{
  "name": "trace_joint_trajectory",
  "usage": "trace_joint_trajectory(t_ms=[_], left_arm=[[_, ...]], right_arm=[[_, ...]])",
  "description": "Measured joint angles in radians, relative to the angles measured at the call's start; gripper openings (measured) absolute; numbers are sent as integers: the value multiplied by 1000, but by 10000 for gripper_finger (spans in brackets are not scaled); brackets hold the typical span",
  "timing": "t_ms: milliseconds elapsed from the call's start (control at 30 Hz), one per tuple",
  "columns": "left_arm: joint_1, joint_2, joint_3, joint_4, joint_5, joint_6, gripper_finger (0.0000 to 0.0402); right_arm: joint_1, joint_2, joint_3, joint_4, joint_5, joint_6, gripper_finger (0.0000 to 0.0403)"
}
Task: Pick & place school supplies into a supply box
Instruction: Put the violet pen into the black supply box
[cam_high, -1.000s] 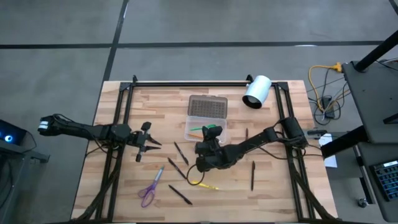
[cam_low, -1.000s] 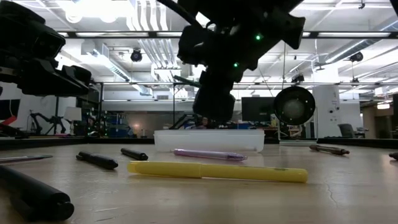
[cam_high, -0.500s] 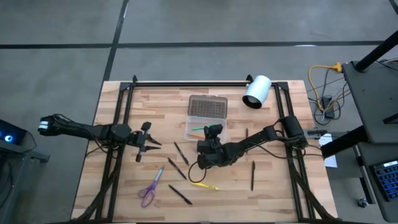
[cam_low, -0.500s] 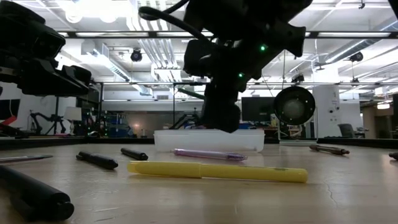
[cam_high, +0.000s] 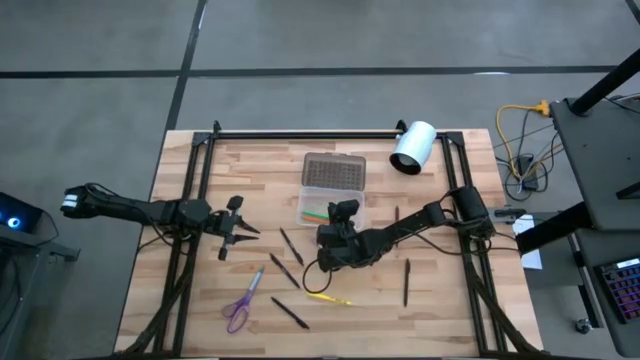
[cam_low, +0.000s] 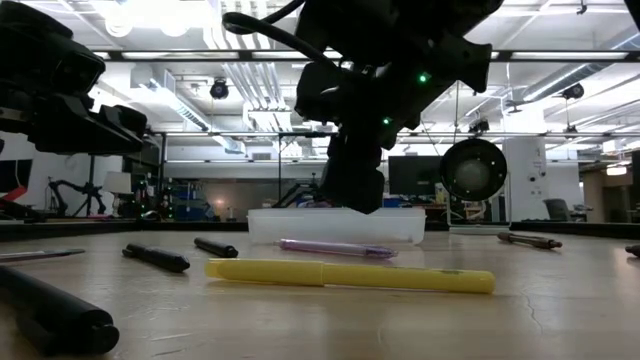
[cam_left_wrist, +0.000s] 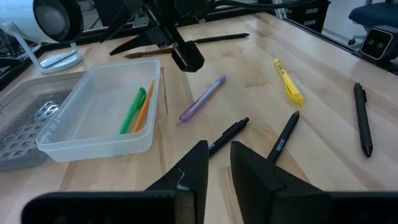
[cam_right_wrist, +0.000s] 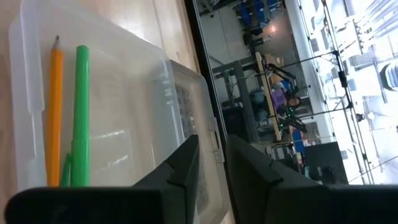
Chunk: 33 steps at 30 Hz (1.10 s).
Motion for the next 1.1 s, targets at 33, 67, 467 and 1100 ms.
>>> trace_joint_trajectory(t_ms=[33,67,467,1100], left_arm=[[0,0,0,0,0,0,54],[0,0,0,0,0,0,54],[0,0,0,0,0,0,54],[0,0,0,0,0,0,54]], right_arm=[[0,0,0,1,0,0,70],[0,0,0,2,0,-1,69],[1,-54,0,4,0,1,74],[68,-68,25,-5,-35,205,63]])
